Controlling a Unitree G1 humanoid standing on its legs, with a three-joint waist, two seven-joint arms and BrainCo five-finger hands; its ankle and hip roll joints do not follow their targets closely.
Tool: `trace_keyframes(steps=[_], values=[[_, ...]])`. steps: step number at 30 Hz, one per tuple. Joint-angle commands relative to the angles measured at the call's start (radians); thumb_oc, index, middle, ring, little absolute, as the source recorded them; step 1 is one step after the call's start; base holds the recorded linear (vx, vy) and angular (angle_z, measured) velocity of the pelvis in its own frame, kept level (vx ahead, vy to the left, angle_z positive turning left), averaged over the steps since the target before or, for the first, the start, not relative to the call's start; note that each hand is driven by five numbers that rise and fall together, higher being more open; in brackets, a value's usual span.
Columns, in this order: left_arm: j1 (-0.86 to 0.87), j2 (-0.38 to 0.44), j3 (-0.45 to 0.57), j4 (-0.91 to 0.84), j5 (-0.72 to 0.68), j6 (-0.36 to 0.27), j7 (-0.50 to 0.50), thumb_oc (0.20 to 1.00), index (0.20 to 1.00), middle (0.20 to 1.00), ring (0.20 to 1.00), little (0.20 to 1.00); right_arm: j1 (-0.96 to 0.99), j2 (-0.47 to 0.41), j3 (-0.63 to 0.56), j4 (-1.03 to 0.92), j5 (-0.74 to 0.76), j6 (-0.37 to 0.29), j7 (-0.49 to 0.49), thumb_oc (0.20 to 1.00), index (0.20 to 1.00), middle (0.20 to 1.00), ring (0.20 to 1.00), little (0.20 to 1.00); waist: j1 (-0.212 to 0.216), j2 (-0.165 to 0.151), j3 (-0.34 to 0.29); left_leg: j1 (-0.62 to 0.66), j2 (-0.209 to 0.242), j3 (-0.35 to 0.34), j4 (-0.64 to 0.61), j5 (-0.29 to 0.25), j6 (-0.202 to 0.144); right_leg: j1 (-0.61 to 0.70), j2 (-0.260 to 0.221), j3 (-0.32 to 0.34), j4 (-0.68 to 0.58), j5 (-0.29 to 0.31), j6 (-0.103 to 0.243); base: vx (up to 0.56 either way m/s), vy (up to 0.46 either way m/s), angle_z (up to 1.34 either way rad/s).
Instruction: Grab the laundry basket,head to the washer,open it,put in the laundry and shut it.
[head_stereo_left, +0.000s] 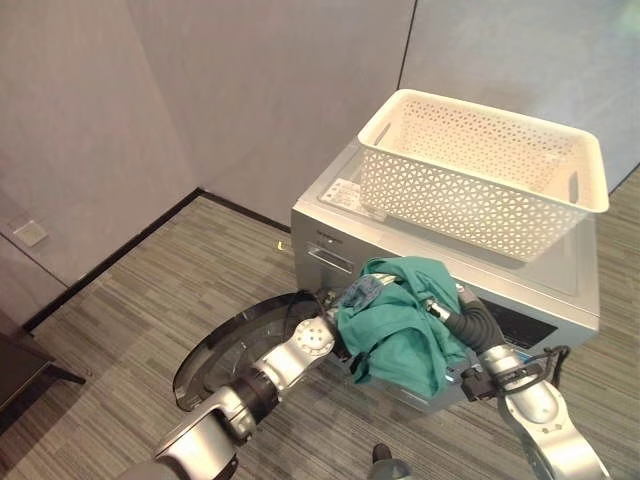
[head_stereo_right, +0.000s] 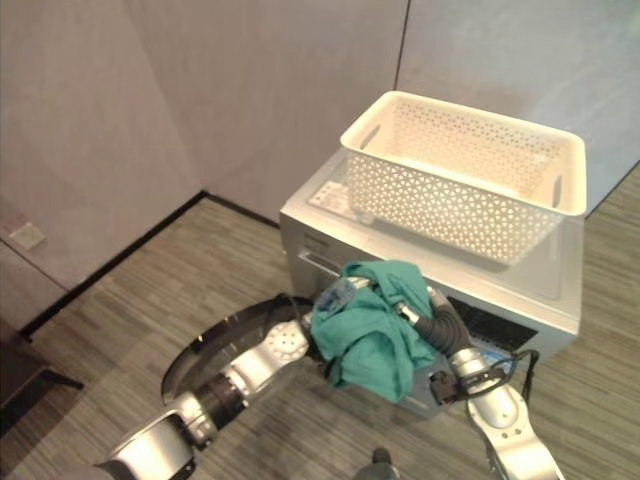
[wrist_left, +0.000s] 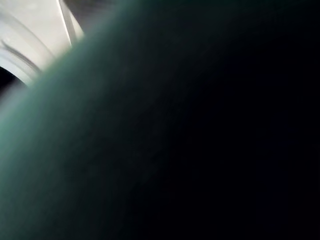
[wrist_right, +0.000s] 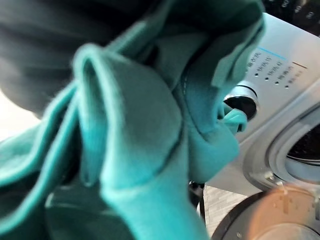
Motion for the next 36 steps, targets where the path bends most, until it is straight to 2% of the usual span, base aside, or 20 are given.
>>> trace_keyframes(steps=[1,9,18,19,20,21,36], values=[[-0.141,-0.131,-0.008,0.090,-0.036,-0.052,0.031,1.000,1.000,1.000,1.000,1.000,-0.057,-0.020,-0.043,-0.028,0.013,-0.044,-0.029,0.200,0.200,0.200,0.200,0.200,0.018,-0.003,-0.007,0.084,0.068,0.041,0.033,-0.123,0.011,-0.122,-0.055,0.060,0.102,-0.016,0.037,0.00,-0.015,0.06],[-0.135,-0.126,-0.024,0.077,-0.073,-0.040,0.011,1.000,1.000,1.000,1.000,1.000,-0.051,-0.011,-0.061,0.015,-0.012,-0.017,-0.056,0.200,0.200,0.200,0.200,0.200,0.018,0.006,-0.014,0.080,0.068,0.043,0.017,-0.117,0.010,-0.124,-0.056,0.047,0.098,-0.015,0.037,0.00,-0.006,0.03],[-0.124,-0.129,-0.062,0.090,0.034,-0.058,-0.015,1.000,1.000,1.000,1.000,1.000,-0.046,0.001,-0.075,0.032,0.002,-0.030,-0.057,0.200,0.200,0.200,0.200,0.200,0.020,0.003,-0.020,0.088,0.067,0.054,0.013,-0.122,0.010,-0.121,-0.055,0.046,0.093,-0.015,0.040,0.00,0.000,0.00],[-0.120,-0.127,-0.067,0.087,0.039,-0.065,-0.019,0.598,0.598,0.598,0.598,0.598,-0.045,0.000,-0.073,0.034,0.005,-0.033,-0.056,0.200,0.200,0.200,0.200,0.200,0.019,0.002,-0.020,0.090,0.068,0.058,0.012,-0.124,0.010,-0.124,-0.054,0.049,0.092,-0.015,0.040,0.00,0.000,0.00],[-0.120,-0.126,-0.067,0.087,0.039,-0.065,-0.019,0.457,0.457,0.457,0.457,0.457,-0.045,0.000,-0.073,0.034,0.005,-0.033,-0.056,0.200,0.200,0.200,0.200,0.200,0.020,0.002,-0.020,0.090,0.068,0.058,0.012,-0.124,0.010,-0.124,-0.054,0.049,0.092,-0.015,0.040,0.00,0.000,0.00],[-0.118,-0.122,-0.065,0.083,0.040,-0.067,-0.012,0.200,0.200,0.200,0.200,0.200,-0.043,0.000,-0.073,0.034,0.005,-0.034,-0.058,0.200,0.200,0.200,0.200,0.200,0.019,0.001,-0.020,0.090,0.068,0.061,0.012,-0.124,0.010,-0.124,-0.053,0.049,0.091,-0.015,0.041,0.00,0.000,0.00],[-0.091,-0.105,-0.020,0.073,0.036,-0.099,0.045,0.200,0.200,0.200,0.200,0.200,-0.030,0.005,-0.057,0.047,0.000,-0.051,-0.058,0.200,0.200,0.200,0.200,0.200,0.021,-0.007,-0.021,0.093,0.078,0.073,0.012,-0.122,0.005,-0.126,-0.044,0.050,0.085,-0.015,0.037,0.00,-0.002,0.00]])
